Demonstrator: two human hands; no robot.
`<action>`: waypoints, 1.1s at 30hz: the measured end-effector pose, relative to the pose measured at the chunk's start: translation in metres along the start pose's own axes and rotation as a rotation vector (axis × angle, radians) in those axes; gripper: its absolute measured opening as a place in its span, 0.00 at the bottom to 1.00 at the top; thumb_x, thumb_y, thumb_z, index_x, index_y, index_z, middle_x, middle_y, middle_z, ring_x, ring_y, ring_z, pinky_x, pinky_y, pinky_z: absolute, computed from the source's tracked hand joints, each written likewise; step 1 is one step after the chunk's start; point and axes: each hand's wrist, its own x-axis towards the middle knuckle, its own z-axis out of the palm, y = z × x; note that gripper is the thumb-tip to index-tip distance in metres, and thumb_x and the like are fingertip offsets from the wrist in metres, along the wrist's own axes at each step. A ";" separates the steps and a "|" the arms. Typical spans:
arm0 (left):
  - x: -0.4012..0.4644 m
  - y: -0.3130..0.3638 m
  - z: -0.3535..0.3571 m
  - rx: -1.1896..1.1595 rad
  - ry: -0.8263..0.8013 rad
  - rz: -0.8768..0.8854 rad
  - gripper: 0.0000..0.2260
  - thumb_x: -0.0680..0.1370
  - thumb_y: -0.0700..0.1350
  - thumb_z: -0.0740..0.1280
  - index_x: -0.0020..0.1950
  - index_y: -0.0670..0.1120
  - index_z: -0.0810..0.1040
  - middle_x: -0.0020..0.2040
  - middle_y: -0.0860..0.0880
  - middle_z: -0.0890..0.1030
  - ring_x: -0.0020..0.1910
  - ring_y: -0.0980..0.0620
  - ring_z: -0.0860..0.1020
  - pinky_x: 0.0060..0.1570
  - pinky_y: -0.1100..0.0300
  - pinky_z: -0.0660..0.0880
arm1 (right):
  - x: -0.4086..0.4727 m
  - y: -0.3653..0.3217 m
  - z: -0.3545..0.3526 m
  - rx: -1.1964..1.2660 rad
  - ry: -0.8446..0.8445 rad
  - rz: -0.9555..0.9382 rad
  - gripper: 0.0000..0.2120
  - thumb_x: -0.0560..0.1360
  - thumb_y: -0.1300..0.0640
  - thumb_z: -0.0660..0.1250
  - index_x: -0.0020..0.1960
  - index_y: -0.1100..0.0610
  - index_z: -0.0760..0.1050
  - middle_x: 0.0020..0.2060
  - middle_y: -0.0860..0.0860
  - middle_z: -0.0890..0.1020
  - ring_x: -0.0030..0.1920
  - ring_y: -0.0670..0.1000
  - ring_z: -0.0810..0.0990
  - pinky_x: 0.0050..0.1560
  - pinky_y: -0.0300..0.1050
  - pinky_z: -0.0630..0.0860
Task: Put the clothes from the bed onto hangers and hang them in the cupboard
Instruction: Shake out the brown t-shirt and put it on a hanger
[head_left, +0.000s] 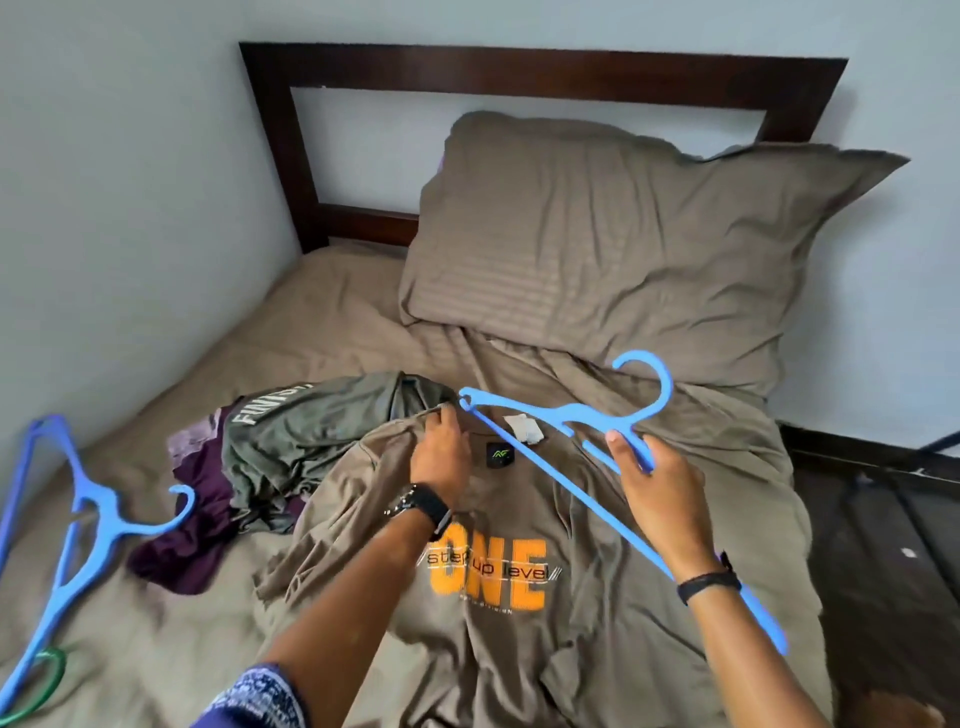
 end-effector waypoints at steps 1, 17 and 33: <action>0.006 -0.003 0.000 0.011 0.007 -0.017 0.18 0.80 0.43 0.60 0.67 0.39 0.63 0.63 0.38 0.70 0.60 0.38 0.74 0.53 0.47 0.71 | 0.003 0.001 -0.002 -0.027 0.009 -0.005 0.23 0.77 0.42 0.62 0.30 0.53 0.61 0.27 0.48 0.70 0.38 0.59 0.68 0.37 0.51 0.66; 0.023 -0.035 -0.019 -0.484 0.240 -0.181 0.09 0.76 0.36 0.61 0.53 0.38 0.79 0.41 0.40 0.83 0.37 0.41 0.82 0.41 0.48 0.80 | 0.006 0.000 -0.004 -0.051 0.033 -0.107 0.26 0.73 0.40 0.66 0.29 0.55 0.58 0.23 0.50 0.65 0.33 0.57 0.63 0.33 0.51 0.66; -0.001 -0.008 -0.064 -0.312 0.183 0.311 0.06 0.77 0.41 0.67 0.51 0.42 0.82 0.47 0.47 0.83 0.46 0.52 0.79 0.46 0.68 0.69 | 0.023 -0.038 0.021 -0.012 -0.189 -0.269 0.26 0.74 0.38 0.64 0.31 0.58 0.65 0.25 0.52 0.71 0.29 0.53 0.68 0.31 0.47 0.63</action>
